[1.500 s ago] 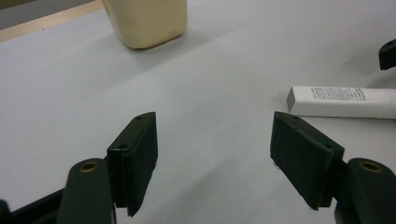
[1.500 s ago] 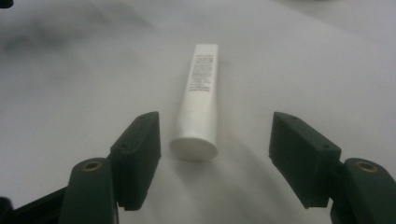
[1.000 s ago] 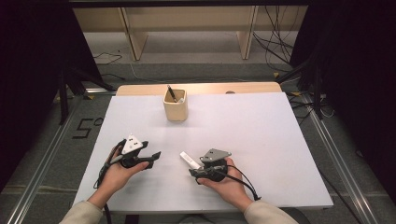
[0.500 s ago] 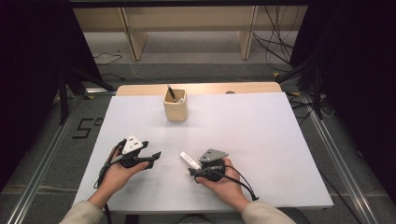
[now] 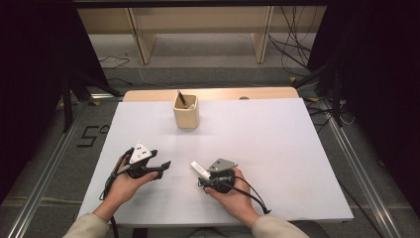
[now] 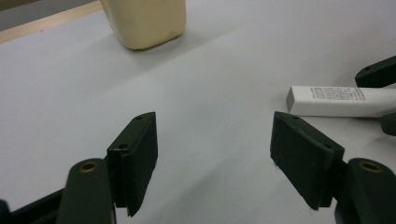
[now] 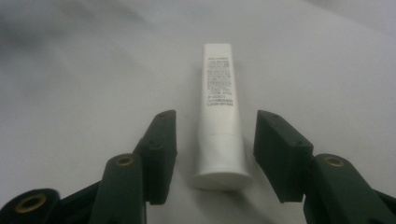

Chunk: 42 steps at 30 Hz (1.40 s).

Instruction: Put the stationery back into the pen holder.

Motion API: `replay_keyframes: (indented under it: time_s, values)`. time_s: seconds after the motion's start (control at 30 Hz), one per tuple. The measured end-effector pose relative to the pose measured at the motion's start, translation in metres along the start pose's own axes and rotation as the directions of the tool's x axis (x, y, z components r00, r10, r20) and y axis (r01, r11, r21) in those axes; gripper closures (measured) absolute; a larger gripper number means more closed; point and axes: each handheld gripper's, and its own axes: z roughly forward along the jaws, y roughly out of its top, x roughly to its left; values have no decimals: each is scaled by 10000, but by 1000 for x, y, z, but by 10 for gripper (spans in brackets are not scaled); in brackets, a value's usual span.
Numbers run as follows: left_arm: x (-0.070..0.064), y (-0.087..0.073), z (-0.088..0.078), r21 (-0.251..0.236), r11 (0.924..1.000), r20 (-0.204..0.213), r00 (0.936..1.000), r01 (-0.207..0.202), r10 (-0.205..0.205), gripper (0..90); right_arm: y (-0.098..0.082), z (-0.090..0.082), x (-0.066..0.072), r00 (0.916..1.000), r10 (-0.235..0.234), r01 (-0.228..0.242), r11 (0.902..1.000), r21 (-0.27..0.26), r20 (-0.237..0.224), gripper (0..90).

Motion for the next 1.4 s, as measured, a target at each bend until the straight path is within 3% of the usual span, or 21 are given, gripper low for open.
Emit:
replay_keyframes:
  time_s: [0.6, 1.4]
  values:
    - [0, 0, -1, -43, 10000, 24, 10000, 7, -7, 324, -2, -1, -2, 9999, -74, 76, 9997, 225, -79, 550]
    - [-1, 0, 0, 4, 10000, 67, 10000, -51, 51, 324, -5, -4, -2, 9999, -65, 61, 9996, 280, 150, 609]
